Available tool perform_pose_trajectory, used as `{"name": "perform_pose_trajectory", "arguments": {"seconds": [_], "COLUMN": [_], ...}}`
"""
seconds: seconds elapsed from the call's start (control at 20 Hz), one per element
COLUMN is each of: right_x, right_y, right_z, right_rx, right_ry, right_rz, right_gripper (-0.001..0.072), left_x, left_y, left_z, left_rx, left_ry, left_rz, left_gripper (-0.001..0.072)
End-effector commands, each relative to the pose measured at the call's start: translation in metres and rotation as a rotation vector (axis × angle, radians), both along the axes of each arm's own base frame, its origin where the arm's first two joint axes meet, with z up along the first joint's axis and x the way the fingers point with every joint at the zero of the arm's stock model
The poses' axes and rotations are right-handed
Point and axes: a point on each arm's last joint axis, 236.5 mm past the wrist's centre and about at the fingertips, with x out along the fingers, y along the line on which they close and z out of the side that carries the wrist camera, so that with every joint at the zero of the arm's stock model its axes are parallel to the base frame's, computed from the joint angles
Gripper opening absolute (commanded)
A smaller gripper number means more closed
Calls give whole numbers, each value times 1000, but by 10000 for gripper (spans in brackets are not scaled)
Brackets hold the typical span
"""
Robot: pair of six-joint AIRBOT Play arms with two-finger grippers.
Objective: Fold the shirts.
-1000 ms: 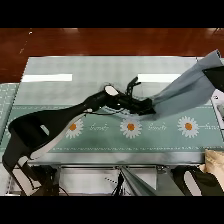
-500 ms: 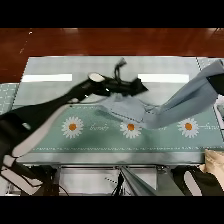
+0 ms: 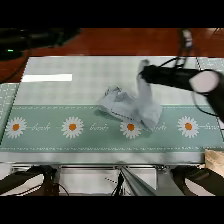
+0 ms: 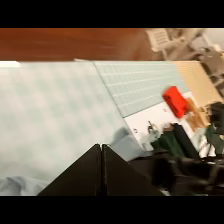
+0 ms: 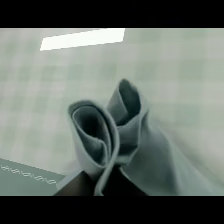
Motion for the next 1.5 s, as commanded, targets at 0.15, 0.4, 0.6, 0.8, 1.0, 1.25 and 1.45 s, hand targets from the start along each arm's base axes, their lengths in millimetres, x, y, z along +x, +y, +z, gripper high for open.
{"name": "perform_pose_trajectory", "arguments": {"seconds": [0.15, 0.4, 0.6, 0.8, 1.0, 1.25, 1.45], "right_x": [-18, -22, -84, -156, -154, -129, -105], "right_y": [119, 0, -229, -275, -194, -147, -129], "right_z": [-109, -79, -65, -101, -140, -172, -185], "right_rx": [107, -201, -702, -384, 117, 225, 187], "right_ry": [202, 198, 437, 640, 635, 520, 433], "right_rz": [49, 70, -165, -347, -307, -380, -445], "right_gripper": [544, 530, 358, 593, 594, 594, 593], "left_x": [-58, -58, -55, -67, -75, -86, -92], "left_y": [52, 67, 83, 105, 111, 110, 109], "left_z": [38, 15, -5, -40, -71, -102, -106], "left_rx": [212, 329, 427, 568, 560, 550, 553], "left_ry": [-115, -79, -45, 71, 215, 326, 351], "left_rz": [90, 112, 140, 138, 161, 141, 128], "left_gripper": [20, 20, 20, 21, 295, 327, 326]}}
